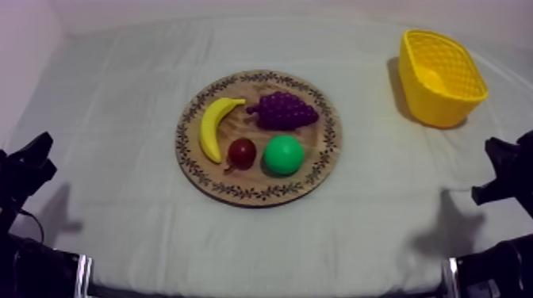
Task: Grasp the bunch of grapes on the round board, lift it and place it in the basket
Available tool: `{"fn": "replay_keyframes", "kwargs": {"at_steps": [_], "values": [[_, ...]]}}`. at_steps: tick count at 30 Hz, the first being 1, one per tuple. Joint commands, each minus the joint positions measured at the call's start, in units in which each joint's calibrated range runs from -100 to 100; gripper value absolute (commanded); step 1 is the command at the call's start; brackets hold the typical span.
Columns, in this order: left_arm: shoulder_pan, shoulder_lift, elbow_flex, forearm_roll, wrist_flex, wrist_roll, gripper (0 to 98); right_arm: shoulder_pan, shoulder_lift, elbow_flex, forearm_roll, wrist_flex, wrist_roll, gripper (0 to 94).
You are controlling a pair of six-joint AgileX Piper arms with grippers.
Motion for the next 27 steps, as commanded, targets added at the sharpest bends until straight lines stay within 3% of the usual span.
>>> {"fn": "replay_keyframes", "kwargs": {"at_steps": [1,10,19,27], "values": [[0.0,0.0,0.0,-0.02,0.0,0.0,0.1,-0.5,2.7,-2.8,0.3,0.2,0.4,0.3],[0.0,0.0,0.0,-0.02,0.0,0.0,0.1,-2.8,14.9,-12.7,0.3,1.0,1.7,0.4],[0.0,0.0,0.0,-0.02,0.0,0.0,0.1,-5.1,27.7,-23.7,2.6,1.9,-0.2,0.4],[0.0,0.0,0.0,-0.02,0.0,0.0,0.1,-7.8,37.6,-35.7,4.6,6.8,-1.6,0.4]]}}
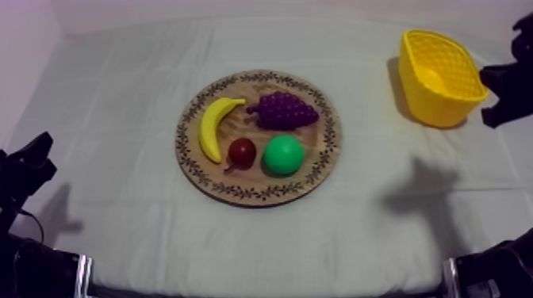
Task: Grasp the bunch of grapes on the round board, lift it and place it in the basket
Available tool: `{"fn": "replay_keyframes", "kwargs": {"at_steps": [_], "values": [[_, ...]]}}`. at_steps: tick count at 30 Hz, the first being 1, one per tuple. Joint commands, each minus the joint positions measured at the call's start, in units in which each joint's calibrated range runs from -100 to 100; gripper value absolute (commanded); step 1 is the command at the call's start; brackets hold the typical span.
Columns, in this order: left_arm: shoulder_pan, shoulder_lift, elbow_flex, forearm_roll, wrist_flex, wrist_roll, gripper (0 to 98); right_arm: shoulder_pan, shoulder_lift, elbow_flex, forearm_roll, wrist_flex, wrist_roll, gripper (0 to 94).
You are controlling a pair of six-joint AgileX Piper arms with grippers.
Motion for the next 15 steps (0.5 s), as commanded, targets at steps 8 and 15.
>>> {"fn": "replay_keyframes", "kwargs": {"at_steps": [8,15], "values": [[0.0,0.0,0.0,-0.02,0.0,0.0,0.1,-3.8,10.5,-14.4,1.0,7.2,0.5,0.4],[0.0,0.0,0.0,-0.02,0.0,0.0,0.1,-6.7,14.8,-23.2,-2.0,15.4,4.7,0.4]]}}
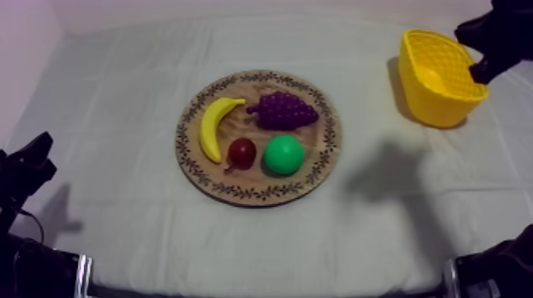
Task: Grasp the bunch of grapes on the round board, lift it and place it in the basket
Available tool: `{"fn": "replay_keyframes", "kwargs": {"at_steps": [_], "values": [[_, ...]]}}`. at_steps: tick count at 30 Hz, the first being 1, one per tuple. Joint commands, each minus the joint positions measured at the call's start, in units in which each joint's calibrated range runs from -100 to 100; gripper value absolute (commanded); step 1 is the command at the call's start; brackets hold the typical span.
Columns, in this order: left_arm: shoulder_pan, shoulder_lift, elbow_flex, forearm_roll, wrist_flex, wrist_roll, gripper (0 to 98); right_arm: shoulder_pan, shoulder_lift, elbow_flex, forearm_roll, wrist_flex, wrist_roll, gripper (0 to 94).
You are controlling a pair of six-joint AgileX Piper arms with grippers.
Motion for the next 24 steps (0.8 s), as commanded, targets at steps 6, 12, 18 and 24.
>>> {"fn": "replay_keyframes", "kwargs": {"at_steps": [6,12,18,24], "values": [[0.0,0.0,0.0,-0.02,0.0,0.0,0.1,-3.1,4.1,-8.6,-1.5,7.3,2.3,0.4],[0.0,0.0,0.0,-0.02,0.0,0.0,0.1,-5.1,7.9,-13.8,-2.5,12.5,2.7,0.5],[0.0,0.0,0.0,-0.02,0.0,0.0,0.1,-6.1,11.6,-17.1,-2.7,15.4,3.1,0.5],[0.0,0.0,0.0,-0.02,0.0,0.0,0.1,-6.5,15.9,-21.9,-2.8,17.7,3.7,0.6]]}}
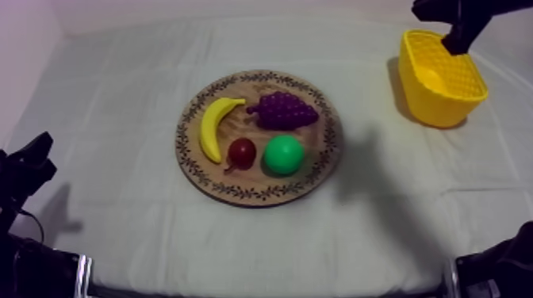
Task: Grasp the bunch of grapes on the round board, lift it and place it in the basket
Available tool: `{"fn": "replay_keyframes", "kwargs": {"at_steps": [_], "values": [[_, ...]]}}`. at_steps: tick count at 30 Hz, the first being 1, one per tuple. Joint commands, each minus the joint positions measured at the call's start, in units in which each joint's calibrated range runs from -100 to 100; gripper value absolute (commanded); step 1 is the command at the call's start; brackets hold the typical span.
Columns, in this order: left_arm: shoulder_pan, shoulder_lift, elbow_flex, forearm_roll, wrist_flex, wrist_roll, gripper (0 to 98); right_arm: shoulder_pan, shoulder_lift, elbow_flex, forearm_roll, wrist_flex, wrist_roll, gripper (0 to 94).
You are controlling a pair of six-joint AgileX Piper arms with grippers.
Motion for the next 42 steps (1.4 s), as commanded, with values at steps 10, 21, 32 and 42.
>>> {"fn": "replay_keyframes", "kwargs": {"at_steps": [10,21,32,42], "values": [[0.0,0.0,0.0,-0.02,0.0,0.0,0.1,-1.4,10.6,-12.7,-0.4,5.5,1.1,0.6],[0.0,0.0,0.0,-0.02,0.0,0.0,0.1,-2.5,24.3,-27.0,-0.5,11.1,2.5,1.1],[0.0,0.0,0.0,-0.02,0.0,0.0,0.1,-4.4,37.3,-39.0,0.1,16.6,5.1,2.2],[0.0,0.0,0.0,-0.02,0.0,0.0,0.1,-6.3,47.8,-46.6,1.4,20.6,5.8,2.6]]}}
